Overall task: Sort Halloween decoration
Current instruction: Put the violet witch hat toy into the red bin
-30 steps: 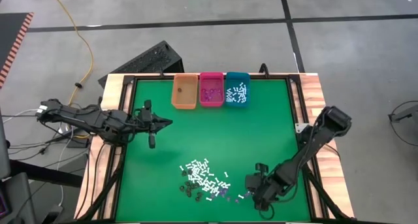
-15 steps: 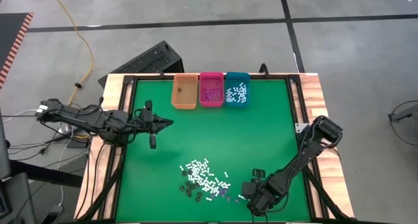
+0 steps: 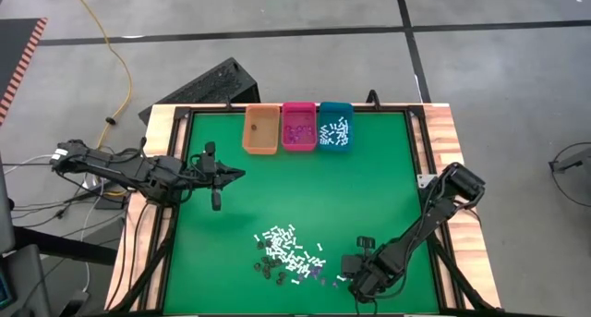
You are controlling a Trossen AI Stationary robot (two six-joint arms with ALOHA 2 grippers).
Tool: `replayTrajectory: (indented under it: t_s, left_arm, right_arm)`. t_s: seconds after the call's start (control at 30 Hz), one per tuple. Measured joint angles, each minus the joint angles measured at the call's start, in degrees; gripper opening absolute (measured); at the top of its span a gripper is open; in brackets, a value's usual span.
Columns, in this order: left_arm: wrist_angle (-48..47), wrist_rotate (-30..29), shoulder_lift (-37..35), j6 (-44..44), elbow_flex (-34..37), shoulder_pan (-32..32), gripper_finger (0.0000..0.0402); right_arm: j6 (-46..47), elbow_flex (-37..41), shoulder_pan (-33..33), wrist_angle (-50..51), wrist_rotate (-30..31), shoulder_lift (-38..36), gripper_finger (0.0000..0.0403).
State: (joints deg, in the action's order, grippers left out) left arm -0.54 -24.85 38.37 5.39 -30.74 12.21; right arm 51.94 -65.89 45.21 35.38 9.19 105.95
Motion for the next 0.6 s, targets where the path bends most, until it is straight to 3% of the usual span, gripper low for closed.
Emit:
replayTrajectory:
  t_s: [0.23, 0.6]
  left_arm:
    - [0.0, 0.01, 0.0, 0.0, 0.0, 0.0, 0.0]
    - [-0.02, 0.01, -0.15, -0.24, 0.0, 0.0, 0.0]
  right_arm:
    - [-1.32, -0.04, -0.7, -0.5, 0.14, -0.09, 0.0024]
    - [-5.55, 0.24, -5.9, 6.59, 2.96, -8.29, 0.002]
